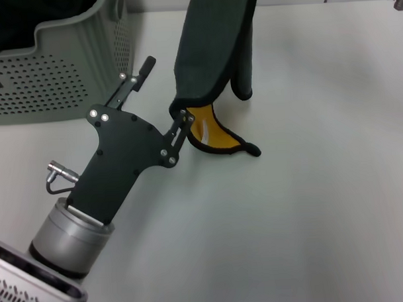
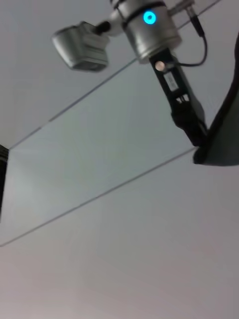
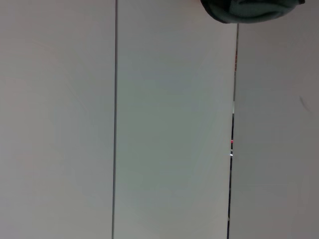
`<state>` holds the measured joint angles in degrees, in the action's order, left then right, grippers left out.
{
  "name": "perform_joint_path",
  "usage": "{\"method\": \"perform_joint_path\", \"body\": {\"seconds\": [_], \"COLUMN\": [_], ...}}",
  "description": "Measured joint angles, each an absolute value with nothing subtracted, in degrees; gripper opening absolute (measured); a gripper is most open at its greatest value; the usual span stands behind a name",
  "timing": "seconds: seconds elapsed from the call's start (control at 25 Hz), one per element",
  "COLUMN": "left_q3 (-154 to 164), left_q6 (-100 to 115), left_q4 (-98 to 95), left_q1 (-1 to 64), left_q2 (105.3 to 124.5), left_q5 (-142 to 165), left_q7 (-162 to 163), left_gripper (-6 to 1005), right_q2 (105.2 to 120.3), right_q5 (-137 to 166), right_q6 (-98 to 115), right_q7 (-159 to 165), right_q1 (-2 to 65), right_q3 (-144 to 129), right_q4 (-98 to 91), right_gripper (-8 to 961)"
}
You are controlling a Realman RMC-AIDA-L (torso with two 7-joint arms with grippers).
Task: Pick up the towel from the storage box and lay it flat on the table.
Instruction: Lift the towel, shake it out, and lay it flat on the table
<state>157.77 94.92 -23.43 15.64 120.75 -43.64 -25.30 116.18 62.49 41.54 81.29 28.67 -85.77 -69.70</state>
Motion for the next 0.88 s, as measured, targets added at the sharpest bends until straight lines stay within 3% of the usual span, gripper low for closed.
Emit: {"method": "perform_joint_path", "body": {"seconds": [0.88], "left_q3": [158.2], "left_q6": [98.5], "left_q4": [-19.9], "left_q1": [17.0], "left_q2": [120.81], "left_q5": [-37.7], "left_q7": [-20.7], "left_gripper": [485], "right_q2": [116.19], "right_q5": [61.3], "right_q6": [45.1], "right_q7": [81.3], "right_q1": [29.0], "right_q3": [-85.2], "right_q4": [-67.6], "right_gripper": [21]}}
